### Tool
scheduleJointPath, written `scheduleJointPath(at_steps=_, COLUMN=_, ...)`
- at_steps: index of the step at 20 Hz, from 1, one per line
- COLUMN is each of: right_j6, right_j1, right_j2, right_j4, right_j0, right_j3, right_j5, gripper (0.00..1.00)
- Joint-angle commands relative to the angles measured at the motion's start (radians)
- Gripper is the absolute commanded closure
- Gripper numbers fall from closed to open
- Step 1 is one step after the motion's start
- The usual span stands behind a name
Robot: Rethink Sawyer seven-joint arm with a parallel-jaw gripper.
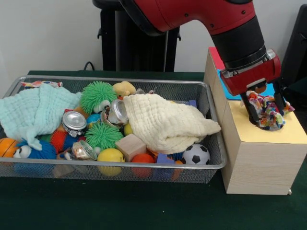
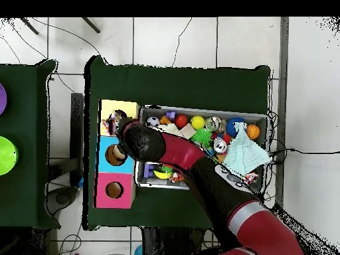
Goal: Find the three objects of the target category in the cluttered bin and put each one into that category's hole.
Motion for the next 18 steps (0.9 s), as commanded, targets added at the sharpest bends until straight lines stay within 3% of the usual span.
scheduleJointPath(at_steps=1, right_j6=0.205, right_j1=0.001, right_j2=-0.029, right_j4=-0.017, right_j0=0.042, right_j3=0.018, right_j5=-0.064, gripper=0.00)
scheduleJointPath(at_steps=8, right_j6=0.201, right_j1=-0.054, right_j2=-0.188, right_j4=-0.024, right_j0=0.152, right_j3=-0.024, right_j5=-0.078, gripper=0.00)
scheduleJointPath(at_steps=12, right_j6=0.188, right_j1=-0.110, right_j2=-0.357, right_j4=-0.013, right_j0=0.262, right_j3=-0.077, right_j5=-0.022, gripper=0.00)
scheduleJointPath(at_steps=18, right_j6=0.171, right_j1=-0.111, right_j2=-0.485, right_j4=-0.015, right_j0=0.346, right_j3=-0.134, right_j5=0.002, gripper=0.00)
